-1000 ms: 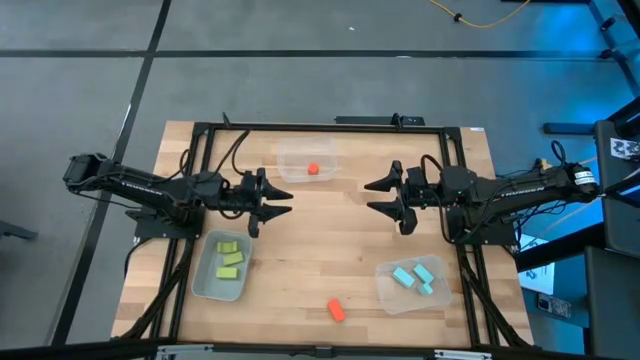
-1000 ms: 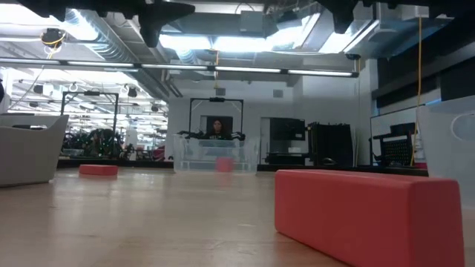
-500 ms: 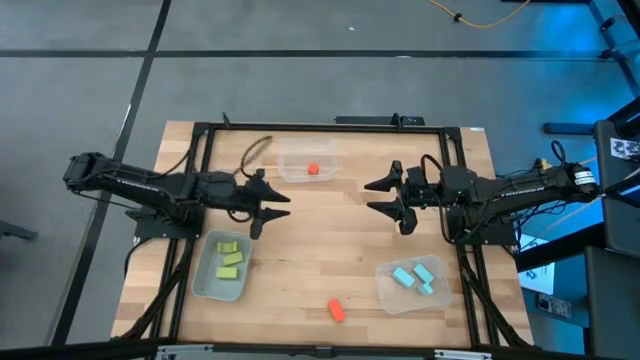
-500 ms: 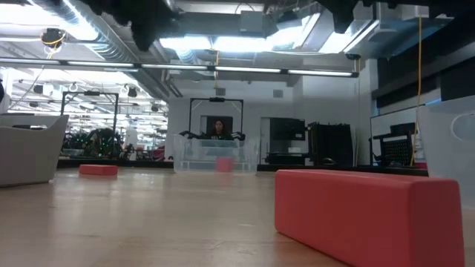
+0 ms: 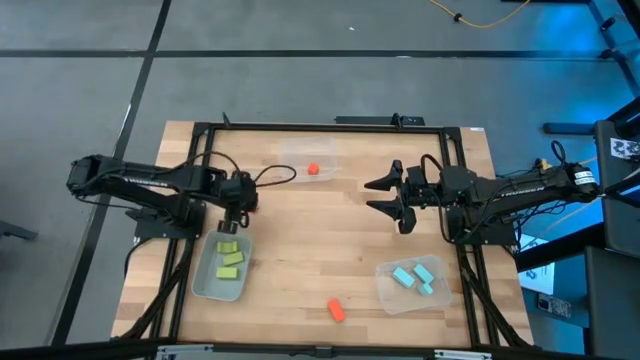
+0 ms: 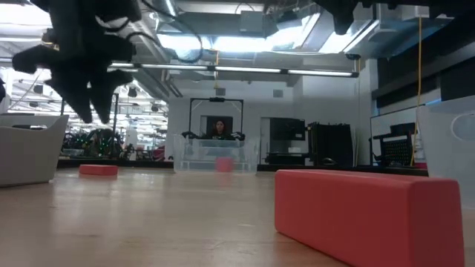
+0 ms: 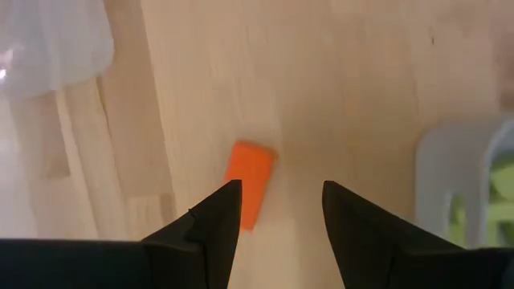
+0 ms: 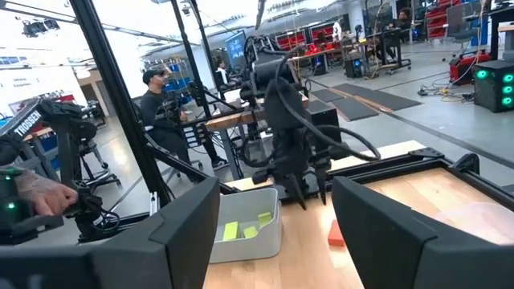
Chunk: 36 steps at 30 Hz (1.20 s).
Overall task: Sort & place blocks by color
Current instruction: Put the top left orange half pillar block into the top transparent bin
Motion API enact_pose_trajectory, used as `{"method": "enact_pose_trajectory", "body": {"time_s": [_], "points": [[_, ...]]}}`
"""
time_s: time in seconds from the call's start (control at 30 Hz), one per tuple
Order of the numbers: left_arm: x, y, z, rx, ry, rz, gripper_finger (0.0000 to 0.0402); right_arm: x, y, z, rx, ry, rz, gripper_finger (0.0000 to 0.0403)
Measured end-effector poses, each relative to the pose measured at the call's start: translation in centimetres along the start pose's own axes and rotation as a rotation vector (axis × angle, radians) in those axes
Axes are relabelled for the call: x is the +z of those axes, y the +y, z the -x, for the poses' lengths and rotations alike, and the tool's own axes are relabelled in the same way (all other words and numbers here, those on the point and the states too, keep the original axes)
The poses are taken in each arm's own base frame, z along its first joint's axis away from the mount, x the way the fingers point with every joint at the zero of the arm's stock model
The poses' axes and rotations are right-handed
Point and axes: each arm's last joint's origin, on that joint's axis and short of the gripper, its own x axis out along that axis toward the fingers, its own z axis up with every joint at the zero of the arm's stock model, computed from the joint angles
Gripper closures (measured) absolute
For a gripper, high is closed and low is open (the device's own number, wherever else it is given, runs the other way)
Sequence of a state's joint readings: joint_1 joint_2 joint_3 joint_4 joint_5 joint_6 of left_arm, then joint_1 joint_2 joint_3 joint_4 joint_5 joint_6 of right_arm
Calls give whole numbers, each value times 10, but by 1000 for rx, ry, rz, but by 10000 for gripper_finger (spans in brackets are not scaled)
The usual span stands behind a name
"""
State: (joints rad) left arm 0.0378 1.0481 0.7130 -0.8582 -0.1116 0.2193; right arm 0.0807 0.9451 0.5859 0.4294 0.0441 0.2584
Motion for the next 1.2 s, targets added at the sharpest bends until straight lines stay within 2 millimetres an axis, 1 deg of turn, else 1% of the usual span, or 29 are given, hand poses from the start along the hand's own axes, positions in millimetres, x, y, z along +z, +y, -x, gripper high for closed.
{"method": "enact_pose_trajectory", "body": {"time_s": [0.13,0.23,0.47,0.67,0.93,1.2], "points": [[1,5,-6,-2,-41,-70,234,0,0,0,-8,-2,-2,157],[-1,10,-14,-10,-6,-68,233,0,0,0,-18,-5,-26,157],[-2,26,-37,-108,69,-72,235,0,-1,0,-47,-11,-29,157],[-3,31,-54,-132,141,-139,236,0,-2,0,-51,-12,-44,157],[-2,34,-65,-142,164,-218,236,0,-2,0,-51,-11,-54,157],[0,35,-73,-117,190,-230,236,0,-2,0,-51,-11,-54,157]]}}
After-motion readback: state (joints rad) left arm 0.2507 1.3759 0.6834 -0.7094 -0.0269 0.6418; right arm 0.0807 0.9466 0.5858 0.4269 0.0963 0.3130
